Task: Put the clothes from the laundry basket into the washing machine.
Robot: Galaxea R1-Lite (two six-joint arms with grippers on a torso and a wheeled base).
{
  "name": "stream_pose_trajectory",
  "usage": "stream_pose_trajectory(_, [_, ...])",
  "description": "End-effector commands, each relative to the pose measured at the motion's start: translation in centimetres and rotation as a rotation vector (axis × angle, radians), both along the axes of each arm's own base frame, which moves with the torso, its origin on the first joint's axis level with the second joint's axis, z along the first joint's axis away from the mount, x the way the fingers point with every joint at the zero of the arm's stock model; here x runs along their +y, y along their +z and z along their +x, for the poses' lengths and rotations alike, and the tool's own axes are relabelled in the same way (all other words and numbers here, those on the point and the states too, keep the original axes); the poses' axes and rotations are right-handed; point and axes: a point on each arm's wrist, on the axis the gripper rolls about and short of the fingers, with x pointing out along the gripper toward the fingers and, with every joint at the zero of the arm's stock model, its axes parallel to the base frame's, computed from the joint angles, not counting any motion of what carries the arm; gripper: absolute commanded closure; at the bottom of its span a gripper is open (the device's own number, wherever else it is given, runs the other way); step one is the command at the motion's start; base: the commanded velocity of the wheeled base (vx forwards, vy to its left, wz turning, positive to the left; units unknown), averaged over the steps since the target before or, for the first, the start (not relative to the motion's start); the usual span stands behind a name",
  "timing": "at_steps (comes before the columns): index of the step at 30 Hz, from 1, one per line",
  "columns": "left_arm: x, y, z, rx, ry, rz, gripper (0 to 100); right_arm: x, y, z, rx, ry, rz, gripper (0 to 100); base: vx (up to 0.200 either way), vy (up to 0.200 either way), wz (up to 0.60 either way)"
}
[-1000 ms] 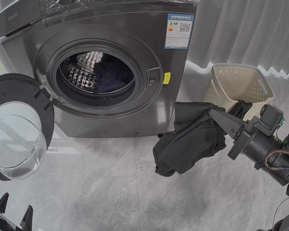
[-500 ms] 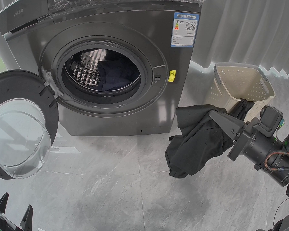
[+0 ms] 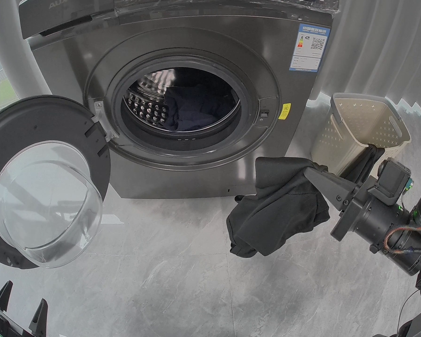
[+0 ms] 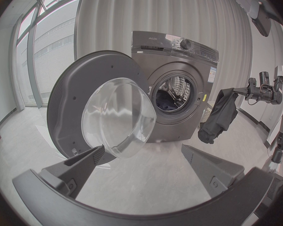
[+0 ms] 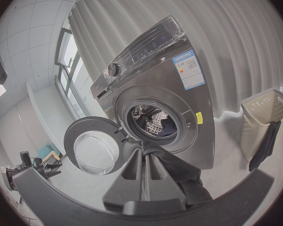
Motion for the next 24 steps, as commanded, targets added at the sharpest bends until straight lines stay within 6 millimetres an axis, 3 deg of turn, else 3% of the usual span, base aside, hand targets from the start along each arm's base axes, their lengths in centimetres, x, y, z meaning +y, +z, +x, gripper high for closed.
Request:
stream_pose_trajectory(1, [0.0, -0.4, 0.0, 0.001, 0.002, -0.001, 0, -0.2, -0.3, -0.1, 0.003, -0.003, -0.008, 100, 0.0, 0.0, 0.0])
stream_pose_trajectory(7, [0.0, -0.5, 0.0, -0.005, 0.007, 0.035, 0, 0.2, 0.2, 0.2, -0.014, 0.0, 0.002, 100, 0.0, 0.0, 0.0])
stream_pose_trajectory(14, [0.0, -0.4, 0.0, -0.007, 0.008, 0.04, 0, 2.6, 2.1, 2.1, -0.067, 0.015, 0.043, 100, 0.0, 0.0, 0.0])
stream_pose_trajectory(19, [0.0, -0.4, 0.0, -0.01, 0.005, 0.049, 0, 3.1, 2.3, 1.3, -0.066, 0.05, 0.056, 100, 0.0, 0.0, 0.0])
stream_pose_trajectory(20, [0.0, -0.1, -0.1, -0.036, 0.007, 0.041, 0, 3.1, 2.2, 1.3, -0.062, 0.049, 0.052, 100, 0.0, 0.0, 0.0])
stream_pose_trajectory(23, [-0.2, 4.8, -1.3, -0.27, -0.069, 0.0, 0, 3.1, 2.3, 1.4, -0.071, 0.047, 0.049, 100, 0.0, 0.0, 0.0])
stream_pose_trajectory(24, [-0.3, 5.7, -1.2, -0.253, -0.144, 0.001, 0, 3.2, 2.4, 1.5, -0.074, 0.048, 0.052, 100, 0.0, 0.0, 0.0])
